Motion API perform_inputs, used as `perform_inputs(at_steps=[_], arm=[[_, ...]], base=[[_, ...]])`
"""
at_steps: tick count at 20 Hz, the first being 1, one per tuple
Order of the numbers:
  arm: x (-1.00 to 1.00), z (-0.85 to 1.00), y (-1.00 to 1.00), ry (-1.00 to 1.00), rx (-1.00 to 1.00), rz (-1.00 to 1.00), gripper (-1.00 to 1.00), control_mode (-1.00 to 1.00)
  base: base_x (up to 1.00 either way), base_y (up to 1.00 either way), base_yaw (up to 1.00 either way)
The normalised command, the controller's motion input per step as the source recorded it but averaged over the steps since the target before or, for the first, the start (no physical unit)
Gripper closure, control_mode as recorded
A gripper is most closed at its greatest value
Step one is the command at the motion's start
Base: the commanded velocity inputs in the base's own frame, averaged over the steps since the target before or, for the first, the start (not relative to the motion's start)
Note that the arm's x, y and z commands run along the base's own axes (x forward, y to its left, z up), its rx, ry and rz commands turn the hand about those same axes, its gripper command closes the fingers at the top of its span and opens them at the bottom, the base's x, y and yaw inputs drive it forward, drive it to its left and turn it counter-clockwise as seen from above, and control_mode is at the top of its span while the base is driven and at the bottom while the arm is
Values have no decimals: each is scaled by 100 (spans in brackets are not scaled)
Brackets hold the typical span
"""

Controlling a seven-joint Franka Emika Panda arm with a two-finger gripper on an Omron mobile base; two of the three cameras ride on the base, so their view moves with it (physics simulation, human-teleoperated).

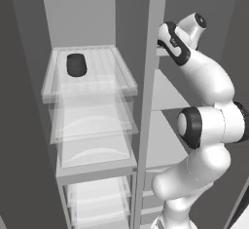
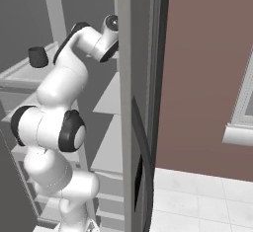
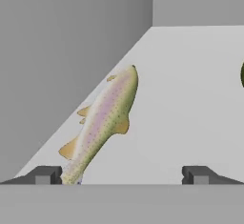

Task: Pick up the frozen fish from the freezer, place it on any shelf in the fridge, and close the fridge and freezer doors when done.

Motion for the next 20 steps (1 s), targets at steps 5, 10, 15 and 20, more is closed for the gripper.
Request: perform_inputs(at_steps=[5, 10, 15, 20], arm=[[48, -26, 0, 4, 0, 0, -100, -100], [43, -26, 0, 4, 0, 0, -100, -100], [16, -61, 2, 7, 0, 0, -100, -100], [-2, -24, 0, 1, 0, 4, -100, -100]], base=[[0, 0, 0], [0, 0, 0], [0, 0, 0], [0, 0, 0]])
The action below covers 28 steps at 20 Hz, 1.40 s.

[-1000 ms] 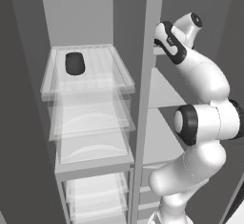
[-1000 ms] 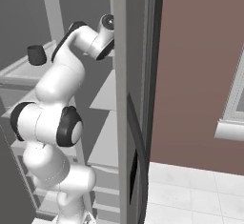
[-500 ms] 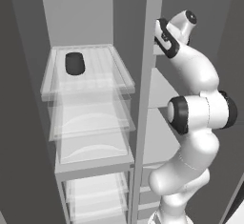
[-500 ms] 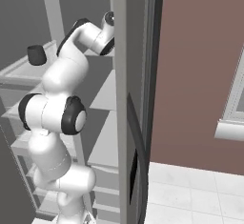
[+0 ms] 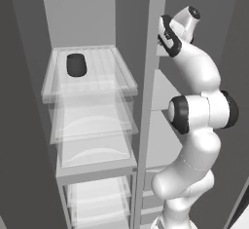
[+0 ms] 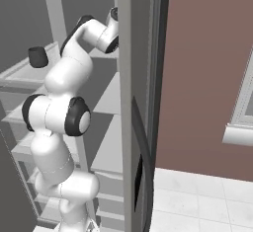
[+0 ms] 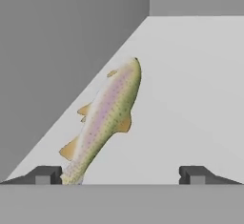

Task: Pick up the frozen fish from the freezer, place it on any shelf in the fridge, and close the fridge and freezer doors when done.

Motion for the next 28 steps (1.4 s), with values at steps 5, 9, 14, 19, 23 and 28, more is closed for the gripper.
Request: perform_inputs(at_steps=[5, 9, 14, 19, 23, 28], arm=[[-5, 0, 0, -1, 0, 16, -100, -100], [0, -5, 24, 0, 0, 9, -100, -100], [40, -34, 31, 3, -5, 1, -100, -100], [35, -69, 20, 6, -5, 0, 100, -100], [11, -84, -1, 1, -2, 0, 100, -100], [-26, -53, -24, -1, 0, 0, 100, -100]], base=[[0, 0, 0], [0, 0, 0], [0, 0, 0], [0, 0, 0], [0, 0, 0], [0, 0, 0]])
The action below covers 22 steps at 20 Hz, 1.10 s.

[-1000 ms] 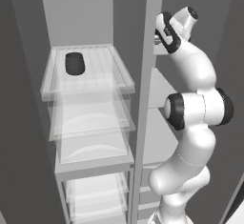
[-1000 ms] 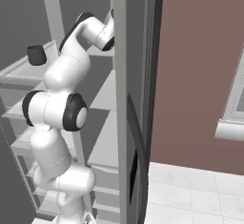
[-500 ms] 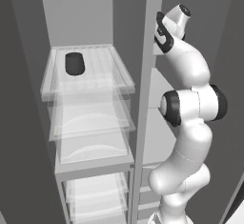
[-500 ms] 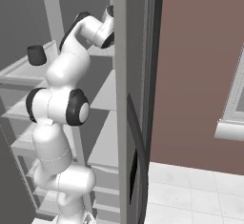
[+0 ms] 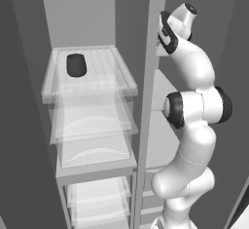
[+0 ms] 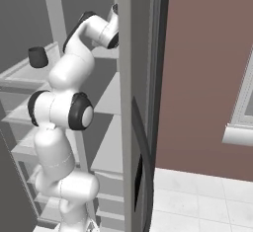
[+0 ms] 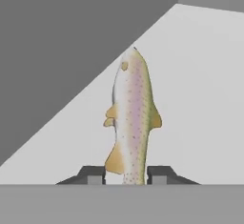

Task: Pick up the frozen fish from the freezer, place it on any shelf in the fridge, and close the fridge and freezer doors when done.

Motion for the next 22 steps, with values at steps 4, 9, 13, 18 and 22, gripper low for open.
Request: perform_inputs(at_steps=[4, 9, 13, 18, 22], arm=[[-69, -29, -57, 0, 0, -1, 100, -100], [-99, -1, -21, 0, 0, -11, 100, -100], [-100, 14, 16, 0, 0, -19, 100, -100], [-100, 11, 35, -2, 0, -19, 100, -100], [-100, -8, 41, 0, 0, -22, 100, -100]], base=[[0, 0, 0], [0, 0, 0], [0, 0, 0], [0, 0, 0], [0, 0, 0]])
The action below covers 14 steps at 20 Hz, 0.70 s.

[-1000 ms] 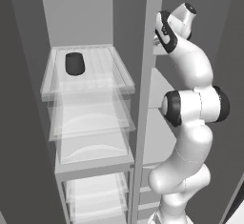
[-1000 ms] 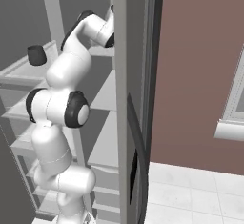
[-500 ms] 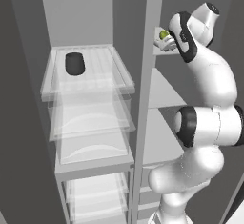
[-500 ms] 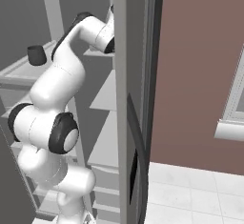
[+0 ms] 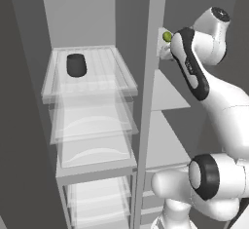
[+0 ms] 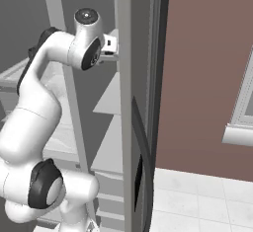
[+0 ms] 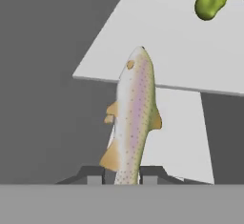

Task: Pick up the frozen fish from the freezer, place it on any shelf in the fridge, and close the fridge and freezer doors when done.

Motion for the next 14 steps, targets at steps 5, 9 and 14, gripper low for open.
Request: perform_inputs(at_steps=[5, 9, 14], arm=[[-100, -34, 29, 0, 0, -22, 100, -100], [-100, -43, 14, 0, 0, -19, 100, -100], [-100, -62, -4, 5, 0, -7, 100, -100]], base=[[0, 0, 0], [0, 0, 0], [0, 0, 0]])
